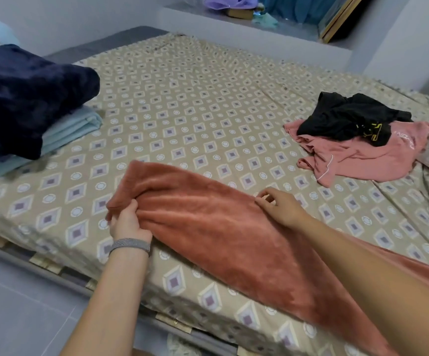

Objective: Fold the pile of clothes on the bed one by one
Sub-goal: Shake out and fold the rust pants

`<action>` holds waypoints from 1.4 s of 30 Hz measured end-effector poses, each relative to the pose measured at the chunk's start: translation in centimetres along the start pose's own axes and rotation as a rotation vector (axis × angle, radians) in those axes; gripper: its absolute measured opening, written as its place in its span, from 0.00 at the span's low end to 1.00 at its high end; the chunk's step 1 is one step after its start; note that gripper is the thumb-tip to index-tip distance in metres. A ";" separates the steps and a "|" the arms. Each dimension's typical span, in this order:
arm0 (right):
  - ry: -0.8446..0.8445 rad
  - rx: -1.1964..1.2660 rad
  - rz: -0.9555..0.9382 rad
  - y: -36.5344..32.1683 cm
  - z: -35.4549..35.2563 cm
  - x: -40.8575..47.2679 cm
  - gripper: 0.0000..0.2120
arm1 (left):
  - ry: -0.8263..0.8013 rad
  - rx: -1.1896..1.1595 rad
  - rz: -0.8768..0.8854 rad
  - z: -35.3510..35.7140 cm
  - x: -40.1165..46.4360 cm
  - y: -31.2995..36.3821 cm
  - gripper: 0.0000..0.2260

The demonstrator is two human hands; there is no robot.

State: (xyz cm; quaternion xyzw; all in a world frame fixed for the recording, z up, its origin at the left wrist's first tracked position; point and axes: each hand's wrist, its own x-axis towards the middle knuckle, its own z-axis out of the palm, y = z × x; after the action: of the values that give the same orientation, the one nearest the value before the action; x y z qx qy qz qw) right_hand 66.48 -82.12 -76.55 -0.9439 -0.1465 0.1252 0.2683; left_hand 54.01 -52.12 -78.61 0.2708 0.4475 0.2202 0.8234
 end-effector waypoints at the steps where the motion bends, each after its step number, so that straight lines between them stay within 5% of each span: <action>1: -0.069 -0.071 0.014 0.8 0.1 -0.4 0.13 | 0.083 0.007 0.001 -0.2 0.1 -0.5 0.19; 4: -0.144 -0.388 -0.007 3.6 -0.8 -1.6 0.24 | 0.191 0.013 0.113 0.0 -0.3 -1.4 0.24; 8: -0.200 -0.441 -0.042 7.1 -3.4 -4.3 0.47 | 0.341 0.010 0.197 0.5 -1.9 -1.3 0.39; 12: -0.263 -0.582 -0.067 9.2 -5.6 -6.2 0.37 | 0.248 0.082 0.037 0.0 -2.7 -0.8 0.33; 15: -0.190 -0.733 -0.057 9.3 -5.7 -5.9 0.18 | -0.116 0.147 -0.197 0.0 -3.0 -0.4 0.19; 19: 0.009 -0.741 0.028 9.0 -4.5 -5.4 0.18 | -0.230 0.248 -0.411 0.6 -4.1 -1.5 0.19; 23: 0.095 -0.623 0.077 9.8 -3.0 -7.3 0.19 | -0.111 0.242 -0.198 0.8 -4.3 -2.3 0.28; 25: 0.111 -0.538 0.036 10.7 -3.2 -9.3 0.22 | -0.072 0.194 -0.014 1.8 -5.6 -2.3 0.23; 29: 0.086 -0.335 -0.024 12.9 -5.1 -14.4 0.31 | -0.356 0.245 0.153 4.9 -9.8 -3.3 0.16; 33: 0.068 -0.224 0.134 15.8 -7.0 -18.5 0.42 | -0.548 0.501 0.360 7.7 -16.2 -6.8 0.08; 36: 0.078 -0.117 0.259 17.0 -8.2 -21.5 0.28 | -0.684 0.651 0.439 8.7 -21.6 -11.7 0.07; 42: 0.090 0.065 0.320 20.5 -8.7 -28.4 0.21 | -0.965 1.173 0.702 9.3 -25.3 -21.6 0.06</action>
State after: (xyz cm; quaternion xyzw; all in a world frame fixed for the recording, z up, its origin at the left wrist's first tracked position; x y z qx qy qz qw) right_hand 47.21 -112.65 -76.04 -0.9506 0.0220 0.1288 0.2817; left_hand 51.91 -86.09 -72.70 0.8436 -0.0223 0.0552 0.5336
